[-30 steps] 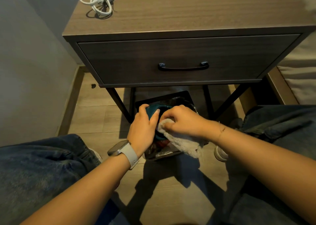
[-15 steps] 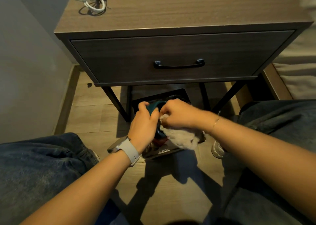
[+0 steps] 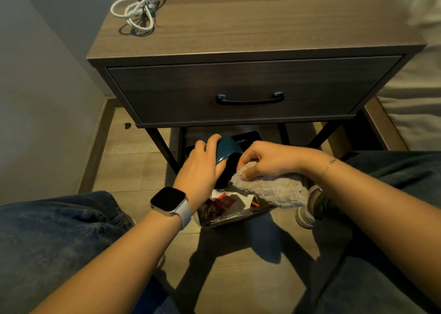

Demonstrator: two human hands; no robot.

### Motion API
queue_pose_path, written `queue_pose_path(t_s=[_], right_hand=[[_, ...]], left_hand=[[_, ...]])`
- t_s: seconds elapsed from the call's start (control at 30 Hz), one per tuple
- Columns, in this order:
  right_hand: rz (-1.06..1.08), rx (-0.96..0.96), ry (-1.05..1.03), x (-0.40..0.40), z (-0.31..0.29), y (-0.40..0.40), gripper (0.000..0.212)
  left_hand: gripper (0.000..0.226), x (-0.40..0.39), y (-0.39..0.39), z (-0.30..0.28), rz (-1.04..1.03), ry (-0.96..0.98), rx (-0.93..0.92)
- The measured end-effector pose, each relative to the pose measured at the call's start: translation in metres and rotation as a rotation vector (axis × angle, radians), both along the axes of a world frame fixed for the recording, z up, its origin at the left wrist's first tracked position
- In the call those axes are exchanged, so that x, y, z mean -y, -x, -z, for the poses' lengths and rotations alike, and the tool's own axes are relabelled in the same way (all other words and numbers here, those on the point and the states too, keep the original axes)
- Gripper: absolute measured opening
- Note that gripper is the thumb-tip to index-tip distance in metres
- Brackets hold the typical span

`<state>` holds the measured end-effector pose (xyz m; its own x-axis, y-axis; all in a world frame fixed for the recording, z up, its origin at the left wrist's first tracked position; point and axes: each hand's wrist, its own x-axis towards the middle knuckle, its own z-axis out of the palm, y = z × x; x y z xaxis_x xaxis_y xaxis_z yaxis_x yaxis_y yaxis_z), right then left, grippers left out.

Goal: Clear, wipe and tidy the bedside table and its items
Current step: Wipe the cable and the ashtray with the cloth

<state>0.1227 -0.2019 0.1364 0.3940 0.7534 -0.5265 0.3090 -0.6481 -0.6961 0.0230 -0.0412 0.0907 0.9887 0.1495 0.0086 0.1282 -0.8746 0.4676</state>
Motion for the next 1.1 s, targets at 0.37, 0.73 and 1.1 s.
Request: queue_pose_path(t_s=[0.37,0.73,1.1], right_hand=[[0.26,0.465,0.055,0.03,-0.039,-0.005,0.007],[0.629,0.126,-0.369,0.05,-0.098,-0.018,0.009],[0.735,-0.023,-0.802,0.007,-0.17,-0.045,0.006]], left_hand=[[0.062,0.014,-0.007,-0.046,0.451,-0.77,0.086],[0.026,-0.015,-0.006,-0.148,-0.173,0.353,0.108],[0.032,-0.073,-0.091,-0.269,-0.548,1.223,0.16]])
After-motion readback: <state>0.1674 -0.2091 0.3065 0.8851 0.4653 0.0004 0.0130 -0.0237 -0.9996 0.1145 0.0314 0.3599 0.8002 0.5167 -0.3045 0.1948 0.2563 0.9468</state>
